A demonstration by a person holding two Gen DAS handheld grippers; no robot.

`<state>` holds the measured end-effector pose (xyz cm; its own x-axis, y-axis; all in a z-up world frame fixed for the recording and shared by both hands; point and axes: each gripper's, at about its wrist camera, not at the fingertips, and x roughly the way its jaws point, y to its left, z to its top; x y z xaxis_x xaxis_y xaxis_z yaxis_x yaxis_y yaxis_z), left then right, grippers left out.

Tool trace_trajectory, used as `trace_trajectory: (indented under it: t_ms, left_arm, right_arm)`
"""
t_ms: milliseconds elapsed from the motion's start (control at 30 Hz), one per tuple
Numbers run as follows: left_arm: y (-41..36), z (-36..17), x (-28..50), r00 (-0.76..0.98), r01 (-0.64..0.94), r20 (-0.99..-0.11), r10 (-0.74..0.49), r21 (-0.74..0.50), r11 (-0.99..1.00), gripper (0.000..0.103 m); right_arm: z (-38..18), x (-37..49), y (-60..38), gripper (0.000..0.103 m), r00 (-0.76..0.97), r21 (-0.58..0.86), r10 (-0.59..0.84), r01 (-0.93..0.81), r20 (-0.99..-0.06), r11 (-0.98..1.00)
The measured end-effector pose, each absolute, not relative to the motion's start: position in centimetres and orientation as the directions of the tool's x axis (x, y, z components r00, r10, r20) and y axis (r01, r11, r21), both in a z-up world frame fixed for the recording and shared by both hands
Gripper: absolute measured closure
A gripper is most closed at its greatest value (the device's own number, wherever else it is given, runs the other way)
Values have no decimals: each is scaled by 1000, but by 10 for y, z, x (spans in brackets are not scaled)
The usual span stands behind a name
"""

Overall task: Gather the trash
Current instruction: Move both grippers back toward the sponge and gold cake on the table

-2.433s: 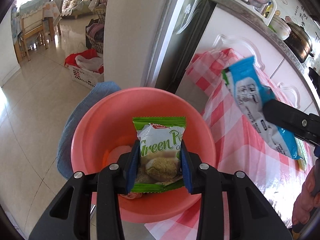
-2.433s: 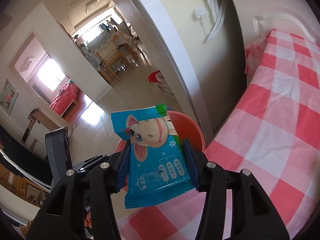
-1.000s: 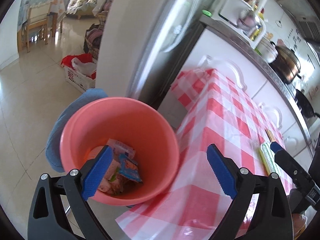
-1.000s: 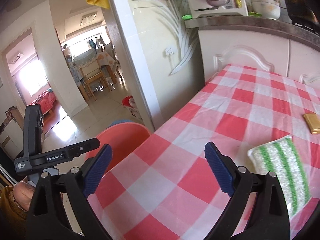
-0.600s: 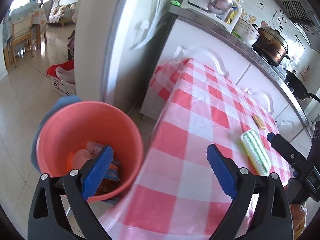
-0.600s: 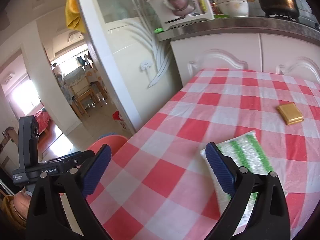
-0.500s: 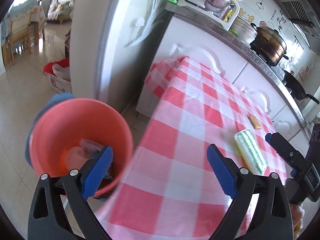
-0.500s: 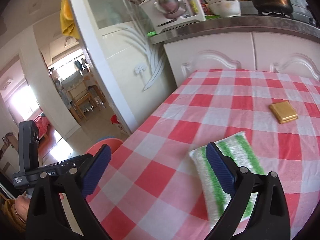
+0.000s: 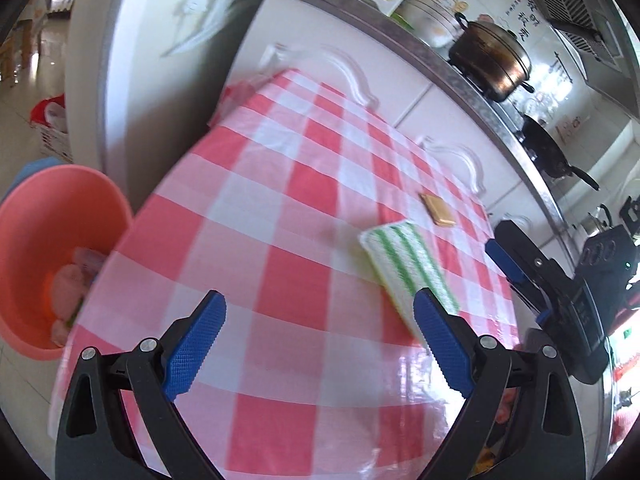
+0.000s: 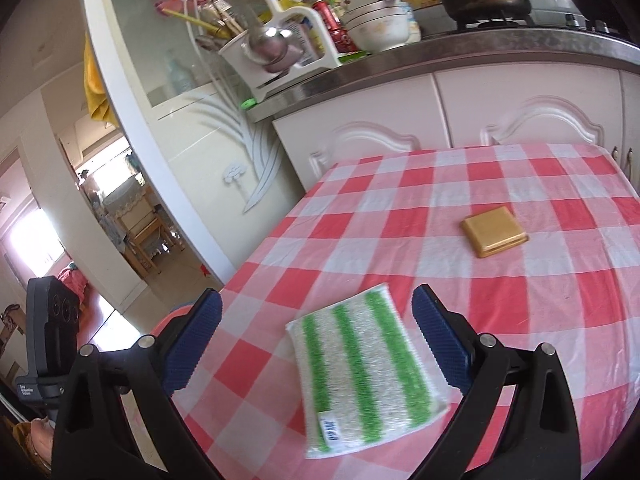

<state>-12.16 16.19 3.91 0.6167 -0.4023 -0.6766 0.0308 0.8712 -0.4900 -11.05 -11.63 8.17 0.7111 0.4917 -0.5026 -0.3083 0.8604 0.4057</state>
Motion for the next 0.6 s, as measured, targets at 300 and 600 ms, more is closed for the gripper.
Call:
trace_trajectory:
  t_ms: [300,600]
  left_arm:
    - [119,32,-111,553,54,-673,-491,-560,827,9]
    - [66,28,-96,516,82,-700,-494,-534,841,9]
  right_arm:
    - [77,-99,-171,7,742,438,438,-216,-508,873]
    - [61,-71,-228,7,735,458,383,-111,-560,882]
